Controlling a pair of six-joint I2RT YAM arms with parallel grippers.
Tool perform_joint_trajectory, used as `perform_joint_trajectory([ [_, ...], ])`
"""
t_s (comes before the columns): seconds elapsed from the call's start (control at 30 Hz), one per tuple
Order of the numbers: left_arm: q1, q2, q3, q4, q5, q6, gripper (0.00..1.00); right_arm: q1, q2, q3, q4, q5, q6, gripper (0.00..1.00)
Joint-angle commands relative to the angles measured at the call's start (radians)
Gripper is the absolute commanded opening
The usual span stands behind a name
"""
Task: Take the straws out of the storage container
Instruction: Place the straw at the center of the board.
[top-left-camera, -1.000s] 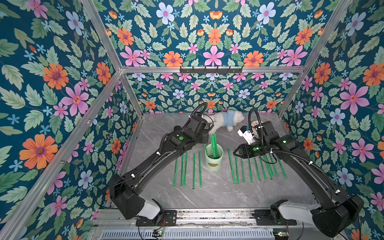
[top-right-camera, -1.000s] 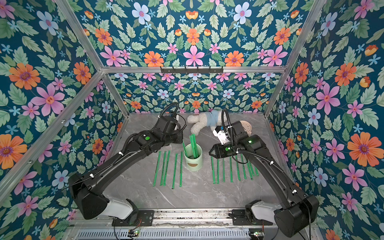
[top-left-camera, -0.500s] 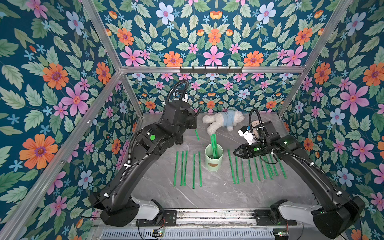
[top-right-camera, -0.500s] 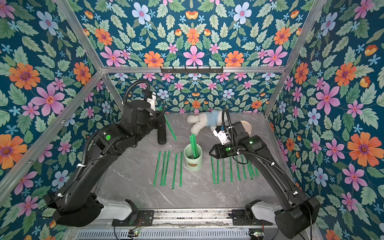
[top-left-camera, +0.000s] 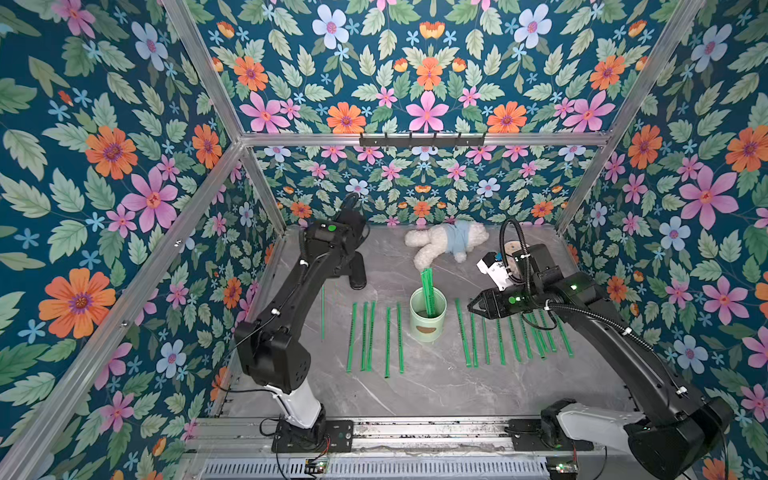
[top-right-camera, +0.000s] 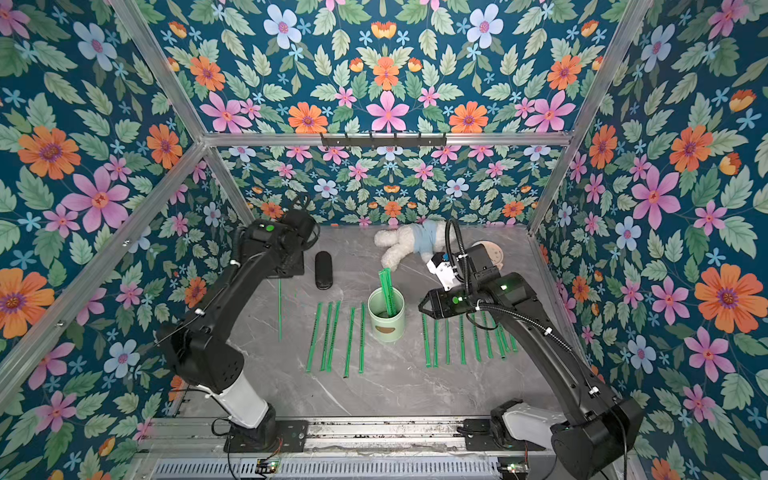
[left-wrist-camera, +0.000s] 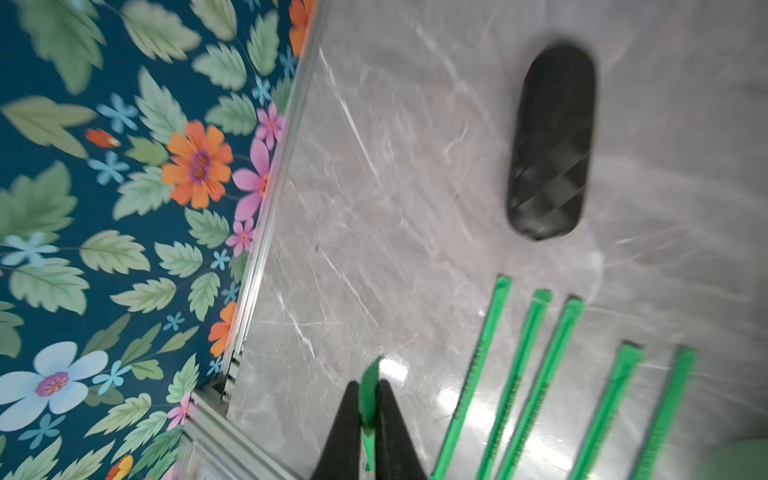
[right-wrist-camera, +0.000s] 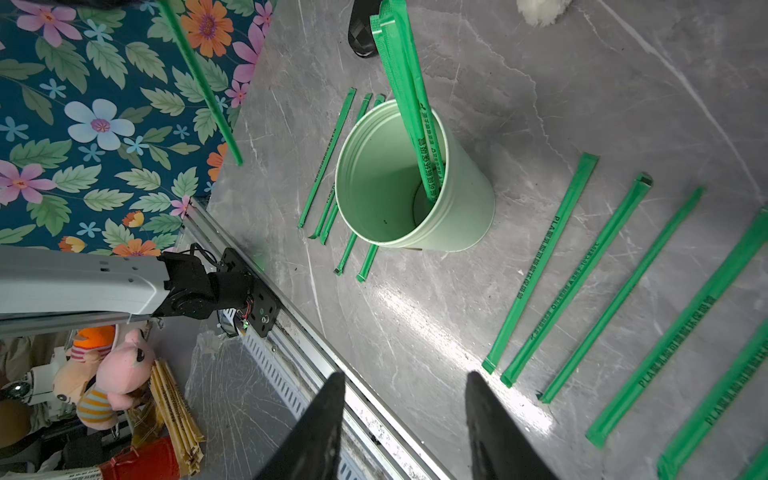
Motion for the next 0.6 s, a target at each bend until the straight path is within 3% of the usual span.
perform_joint_trajectory([
  [0.0, 0.021, 0.029, -0.134, 0.086, 0.114, -0.008, 0.12, 0.001, 0.000, -0.002, 0.016, -0.008, -0.002, 0.49],
  [0.17, 0.025, 0.145, -0.220, 0.172, 0.173, 0.001, 0.11, 0.001, 0.004, -0.002, 0.016, -0.005, -0.004, 0.49],
  [0.57, 0.024, 0.267, -0.200, 0.212, 0.155, 0.036, 0.12, 0.000, 0.014, -0.012, 0.021, -0.003, -0.004, 0.49],
])
